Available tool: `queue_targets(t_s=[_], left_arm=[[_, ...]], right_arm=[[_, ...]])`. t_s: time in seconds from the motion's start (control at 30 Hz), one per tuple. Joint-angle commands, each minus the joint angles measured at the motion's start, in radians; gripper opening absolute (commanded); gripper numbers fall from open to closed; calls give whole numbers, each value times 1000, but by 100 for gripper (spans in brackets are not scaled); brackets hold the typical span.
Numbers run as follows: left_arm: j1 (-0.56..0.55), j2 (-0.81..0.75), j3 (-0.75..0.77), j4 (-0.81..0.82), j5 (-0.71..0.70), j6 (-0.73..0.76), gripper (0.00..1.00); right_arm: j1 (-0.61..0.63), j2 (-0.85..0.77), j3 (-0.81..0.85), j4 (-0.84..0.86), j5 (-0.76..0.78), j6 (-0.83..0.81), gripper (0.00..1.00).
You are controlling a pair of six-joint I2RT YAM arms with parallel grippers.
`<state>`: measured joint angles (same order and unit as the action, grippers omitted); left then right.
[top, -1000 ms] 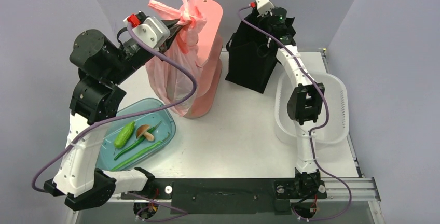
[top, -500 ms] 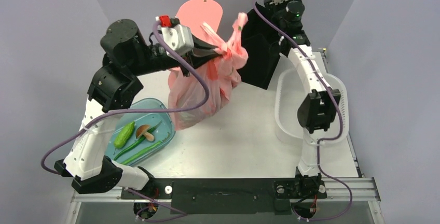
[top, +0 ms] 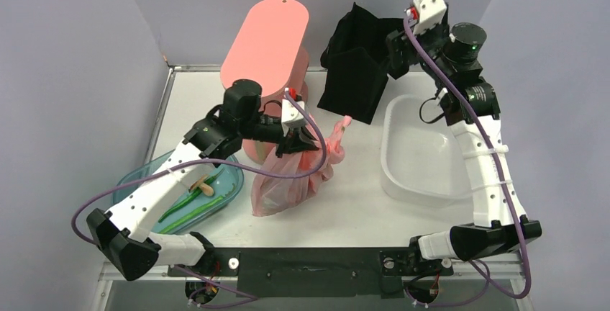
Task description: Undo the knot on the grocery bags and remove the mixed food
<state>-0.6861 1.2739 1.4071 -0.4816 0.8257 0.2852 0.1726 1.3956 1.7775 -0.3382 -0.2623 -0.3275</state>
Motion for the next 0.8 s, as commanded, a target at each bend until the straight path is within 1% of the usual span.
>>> queue_targets(t_s=[0.0,0.1,0.13,0.17,0.2,0.23,0.27,0.3,0.33,0.37,0.4,0.43,0.5,0.53,0.57,0.63,0.77], left_arm=[[-12,13,-26,199,98,124,0],[-14,77,-9,195,179,169,0],[-16,85,-4,154,227,189,0],[-14,92,-6,121,248,256,0],[-9,90,-23,45,276,289,0],[-3,74,-42,3,295,360,0],[14,61,-90,-78,298,438,0],[23,28,-118,-113,285,483,0],[44,8,-181,-177,271,572,0],[52,-32,-252,-213,218,607,0],[64,-53,-286,-221,189,649,5],[78,-94,-346,-225,127,657,11],[120,-153,-412,-244,91,667,32],[135,-193,-425,-260,90,680,46],[155,-214,-445,-311,86,696,48],[166,-288,-470,-356,63,717,51],[172,-476,-540,-305,8,588,52]], right_arm=[[4,-46,-83,-295,-145,57,74],[6,-88,-150,-346,-163,85,71],[5,-103,-183,-366,-168,99,71],[5,-110,-208,-377,-185,103,70],[5,-123,-219,-405,-197,110,69],[5,-130,-244,-421,-228,110,68],[7,-147,-259,-448,-244,108,67],[8,-157,-292,-459,-268,106,67],[13,-177,-312,-474,-277,103,66],[15,-200,-357,-478,-290,102,66],[25,-213,-379,-483,-296,102,66],[31,-234,-425,-484,-303,102,66],[60,-265,-487,-494,-304,90,65],[91,-276,-506,-504,-299,74,65],[107,-297,-543,-506,-284,65,65],[170,-331,-599,-508,-277,50,64],[257,-391,-698,-470,-273,-5,61]])
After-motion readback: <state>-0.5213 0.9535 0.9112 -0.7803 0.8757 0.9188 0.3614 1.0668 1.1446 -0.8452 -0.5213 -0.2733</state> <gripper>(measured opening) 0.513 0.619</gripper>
